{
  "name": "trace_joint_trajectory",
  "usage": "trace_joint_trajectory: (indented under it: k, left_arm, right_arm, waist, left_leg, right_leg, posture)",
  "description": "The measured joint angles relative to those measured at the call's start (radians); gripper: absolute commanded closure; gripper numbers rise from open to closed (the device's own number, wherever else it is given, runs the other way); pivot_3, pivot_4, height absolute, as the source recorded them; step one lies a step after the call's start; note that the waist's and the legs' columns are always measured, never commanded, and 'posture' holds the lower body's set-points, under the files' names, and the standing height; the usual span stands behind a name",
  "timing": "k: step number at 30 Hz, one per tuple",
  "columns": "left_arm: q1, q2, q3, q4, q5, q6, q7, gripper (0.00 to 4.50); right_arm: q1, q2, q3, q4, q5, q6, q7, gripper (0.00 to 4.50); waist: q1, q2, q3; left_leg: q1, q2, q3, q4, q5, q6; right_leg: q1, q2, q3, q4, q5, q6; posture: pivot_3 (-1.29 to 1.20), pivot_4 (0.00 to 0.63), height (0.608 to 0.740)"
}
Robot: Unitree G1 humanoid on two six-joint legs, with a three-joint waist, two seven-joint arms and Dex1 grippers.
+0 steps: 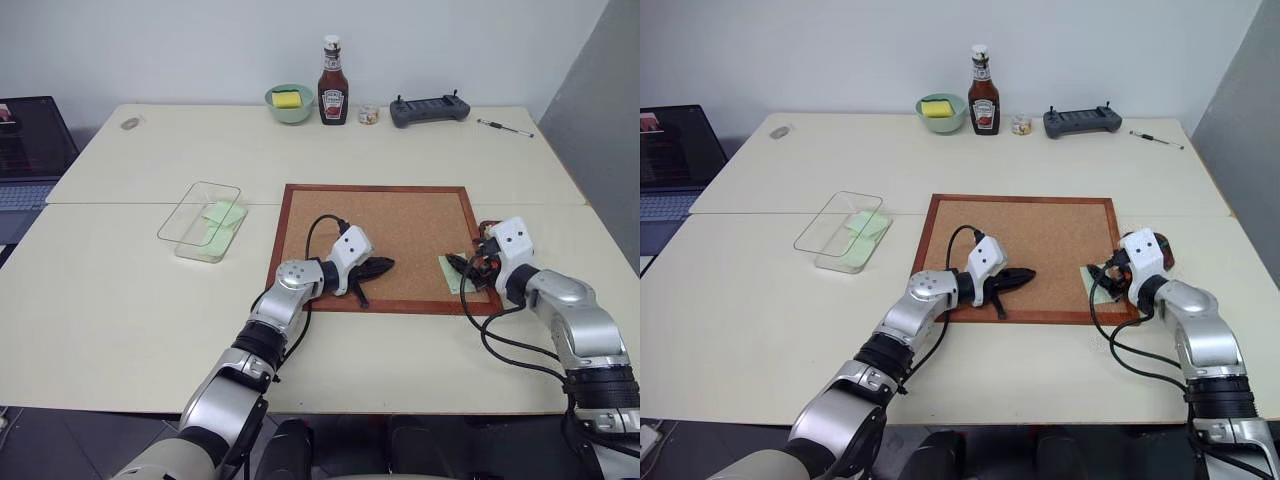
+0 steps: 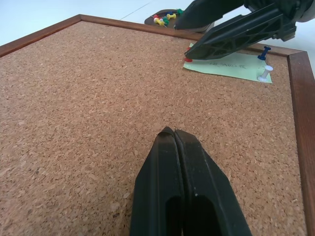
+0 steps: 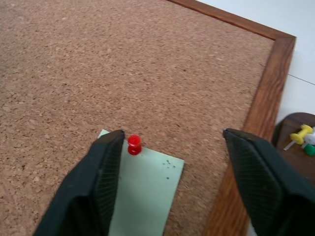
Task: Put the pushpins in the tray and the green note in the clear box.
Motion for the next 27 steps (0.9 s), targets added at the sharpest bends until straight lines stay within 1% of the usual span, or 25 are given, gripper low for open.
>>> trace_joint_trajectory:
  k: [6, 7, 10, 11, 12, 27]
  left_arm:
    - [0.000, 0.000, 0.000, -0.001, 0.000, 0.002, 0.000, 4.50]
    - [0.000, 0.000, 0.000, -0.001, 0.000, 0.003, 0.000, 4.50]
    - [0.002, 0.002, 0.000, -0.006, 0.000, 0.010, 0.000, 4.50]
    - [0.002, 0.002, 0.000, -0.008, 0.000, 0.012, 0.000, 4.50]
    - [0.003, 0.002, 0.000, -0.009, 0.000, 0.013, 0.000, 4.50]
    - [0.022, 0.003, 0.000, -0.041, 0.003, 0.018, -0.003, 4.50]
  right_arm:
    - [-0.012, 0.000, 0.021, 0.011, -0.011, -0.001, 0.028, 3.11]
    - [-0.013, 0.000, 0.024, 0.011, -0.011, -0.001, 0.033, 3.41]
    - [-0.013, 0.003, 0.033, 0.008, -0.011, -0.001, 0.039, 4.07]
    - [-0.014, 0.004, 0.034, 0.008, -0.010, -0.001, 0.042, 4.17]
    - [-0.014, 0.005, 0.035, 0.008, -0.010, -0.001, 0.046, 4.47]
    - [-0.013, 0.007, 0.024, -0.018, 0.015, 0.035, 0.053, 4.47]
  waist:
    - [0.000, 0.000, 0.000]
    - [0.000, 0.000, 0.000]
    - [0.000, 0.000, 0.000]
    - [0.000, 0.000, 0.000]
    - [0.000, 0.000, 0.000]
    - [0.000, 0.000, 0.000]
  left_leg:
    - [0.000, 0.000, 0.000, 0.000, 0.000, 0.000]
    - [0.000, 0.000, 0.000, 0.000, 0.000, 0.000]
    - [0.000, 0.000, 0.000, 0.000, 0.000, 0.000]
    - [0.000, 0.000, 0.000, 0.000, 0.000, 0.000]
    - [0.000, 0.000, 0.000, 0.000, 0.000, 0.000]
    - [-0.001, 0.000, 0.000, 0.000, 0.000, 0.000]
  right_leg:
    - [0.000, 0.000, 0.000, 0.000, 0.000, 0.000]
    - [0.000, 0.000, 0.000, 0.000, 0.000, 0.000]
    - [0.000, 0.000, 0.000, 0.000, 0.000, 0.000]
    - [0.000, 0.000, 0.000, 0.000, 0.000, 0.000]
    - [0.000, 0.000, 0.000, 0.000, 0.000, 0.000]
    - [-0.001, 0.000, 0.000, 0.000, 0.000, 0.000]
  posture:
    - [0.00, 0.150, 0.740]
    - [0.00, 0.150, 0.740]
    - [0.00, 0.150, 0.740]
    - [0.00, 0.150, 0.740]
    - [0.00, 0.150, 0.740]
    - [0.00, 0.150, 0.740]
